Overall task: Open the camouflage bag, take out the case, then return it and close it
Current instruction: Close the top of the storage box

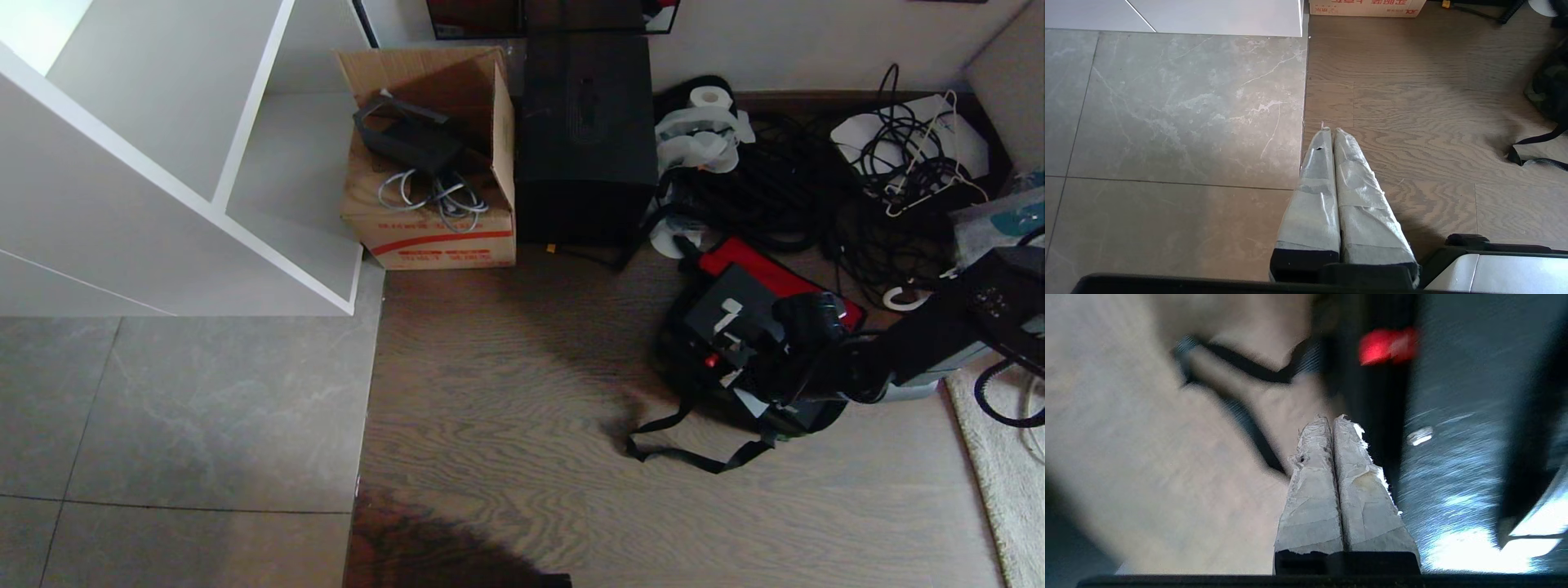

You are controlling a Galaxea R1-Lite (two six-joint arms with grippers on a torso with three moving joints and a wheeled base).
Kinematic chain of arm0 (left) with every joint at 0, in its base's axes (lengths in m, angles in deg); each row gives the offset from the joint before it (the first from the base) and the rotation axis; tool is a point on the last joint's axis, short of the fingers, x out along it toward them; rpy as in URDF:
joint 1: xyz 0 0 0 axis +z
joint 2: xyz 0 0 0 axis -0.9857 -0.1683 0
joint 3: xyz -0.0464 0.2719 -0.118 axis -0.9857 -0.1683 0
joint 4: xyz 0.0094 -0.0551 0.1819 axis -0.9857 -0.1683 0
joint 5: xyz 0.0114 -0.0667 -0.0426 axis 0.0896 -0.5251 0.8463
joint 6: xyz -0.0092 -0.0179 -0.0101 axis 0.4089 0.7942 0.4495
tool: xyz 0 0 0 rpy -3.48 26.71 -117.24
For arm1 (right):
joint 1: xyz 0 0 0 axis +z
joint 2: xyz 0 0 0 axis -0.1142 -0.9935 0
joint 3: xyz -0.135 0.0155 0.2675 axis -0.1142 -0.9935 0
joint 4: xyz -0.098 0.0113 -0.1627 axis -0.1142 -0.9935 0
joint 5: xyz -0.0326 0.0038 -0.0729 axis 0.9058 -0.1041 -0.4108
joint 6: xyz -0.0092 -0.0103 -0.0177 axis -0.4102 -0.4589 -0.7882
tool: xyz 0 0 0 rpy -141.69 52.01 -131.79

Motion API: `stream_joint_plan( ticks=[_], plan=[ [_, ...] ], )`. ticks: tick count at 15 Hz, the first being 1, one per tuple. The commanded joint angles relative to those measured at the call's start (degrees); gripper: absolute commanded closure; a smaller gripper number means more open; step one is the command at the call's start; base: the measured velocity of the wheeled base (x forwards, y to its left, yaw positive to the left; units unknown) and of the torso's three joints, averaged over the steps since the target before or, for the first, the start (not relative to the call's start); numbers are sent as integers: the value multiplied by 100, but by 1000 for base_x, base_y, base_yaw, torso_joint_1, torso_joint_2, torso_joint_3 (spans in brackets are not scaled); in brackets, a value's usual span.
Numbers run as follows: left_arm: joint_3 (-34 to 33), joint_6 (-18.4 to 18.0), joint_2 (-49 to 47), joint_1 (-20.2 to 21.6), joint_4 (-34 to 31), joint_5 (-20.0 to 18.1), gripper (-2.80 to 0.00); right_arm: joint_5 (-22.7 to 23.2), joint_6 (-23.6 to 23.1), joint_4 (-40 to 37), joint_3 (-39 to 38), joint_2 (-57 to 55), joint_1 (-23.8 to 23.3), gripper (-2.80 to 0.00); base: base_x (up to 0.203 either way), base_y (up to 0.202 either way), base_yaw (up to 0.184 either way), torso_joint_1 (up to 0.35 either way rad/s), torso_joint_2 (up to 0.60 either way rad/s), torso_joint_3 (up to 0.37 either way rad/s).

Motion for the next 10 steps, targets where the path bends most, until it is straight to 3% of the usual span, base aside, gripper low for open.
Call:
stream_joint_plan(
  ticks=[1, 10],
  plan=[
    [0, 1, 2, 0, -4, -1, 0, -9, -10, 88, 114, -181, 12, 0, 0, 0, 0, 0, 0, 0],
    [0, 1, 2, 0, -4, -1, 0, -95, -290, 159, 462, -488, 11, 0, 0, 0, 0, 0, 0, 0]
  ],
)
